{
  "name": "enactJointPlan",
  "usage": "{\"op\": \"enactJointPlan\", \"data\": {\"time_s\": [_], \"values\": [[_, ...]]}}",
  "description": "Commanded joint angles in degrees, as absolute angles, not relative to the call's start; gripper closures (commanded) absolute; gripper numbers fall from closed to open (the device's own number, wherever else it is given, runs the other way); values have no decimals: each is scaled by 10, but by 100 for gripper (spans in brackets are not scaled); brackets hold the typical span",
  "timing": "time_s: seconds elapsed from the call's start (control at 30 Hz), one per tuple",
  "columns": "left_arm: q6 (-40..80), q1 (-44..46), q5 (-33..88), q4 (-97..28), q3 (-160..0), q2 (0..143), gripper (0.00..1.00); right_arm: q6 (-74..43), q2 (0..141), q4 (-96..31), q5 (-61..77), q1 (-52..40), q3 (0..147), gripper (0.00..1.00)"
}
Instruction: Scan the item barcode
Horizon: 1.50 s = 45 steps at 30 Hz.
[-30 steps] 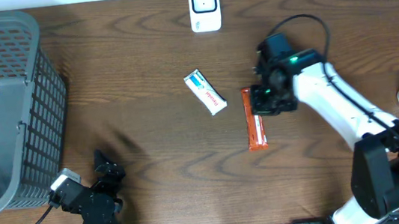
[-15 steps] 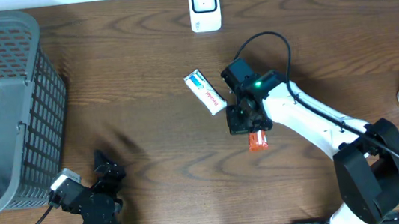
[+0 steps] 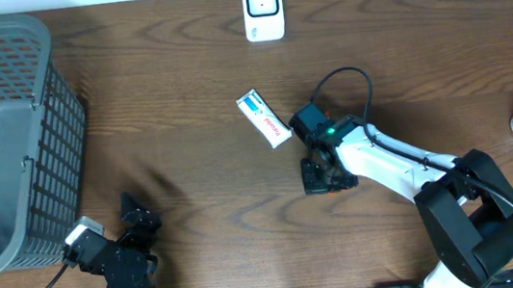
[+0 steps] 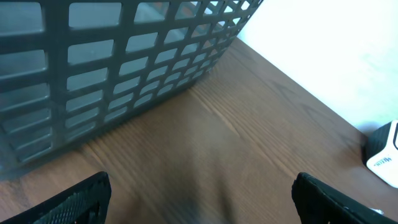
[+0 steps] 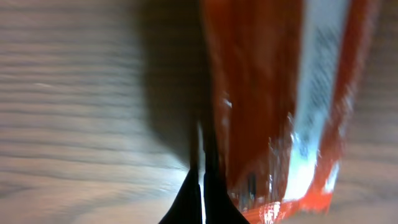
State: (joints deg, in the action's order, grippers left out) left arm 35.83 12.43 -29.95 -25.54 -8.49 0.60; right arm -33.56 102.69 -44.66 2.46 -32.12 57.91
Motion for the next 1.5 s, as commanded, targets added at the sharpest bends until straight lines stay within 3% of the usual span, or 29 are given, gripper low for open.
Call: {"op": "enactJointPlan", "data": {"time_s": [0.0, 0.2, 0.37, 0.4, 0.57, 0.6, 0.67, 0.73, 1.2, 1.47], "values": [[359, 123, -302, -272, -77, 3, 7, -371, 1033, -479, -65, -309, 571, 99], [359, 123, -302, -272, -77, 3, 6, -372, 1031, -511, -121, -273, 579, 99], [359, 123, -302, -272, -77, 3, 7, -298, 1029, -515, -22, -259, 599, 98], [359, 123, -302, -272, -77, 3, 7, -269, 1026, -535, 14, -259, 614, 78], [359, 123, -302, -272, -77, 3, 7, -234, 1001, -632, 85, -259, 682, 69], [359, 123, -302, -272, -77, 3, 7, -233, 995, -650, 85, -258, 696, 63], [359, 123, -303, -272, -77, 3, 6, -206, 978, -669, 85, -254, 722, 23], [359, 123, -302, -272, -77, 3, 7, -167, 964, -653, 81, -247, 726, 1], [359, 123, -303, -272, -77, 3, 7, 133, 1027, -549, 144, -135, 688, 1], [359, 123, -303, -272, -77, 3, 7, 145, 1070, -535, 144, -104, 688, 1]]}}
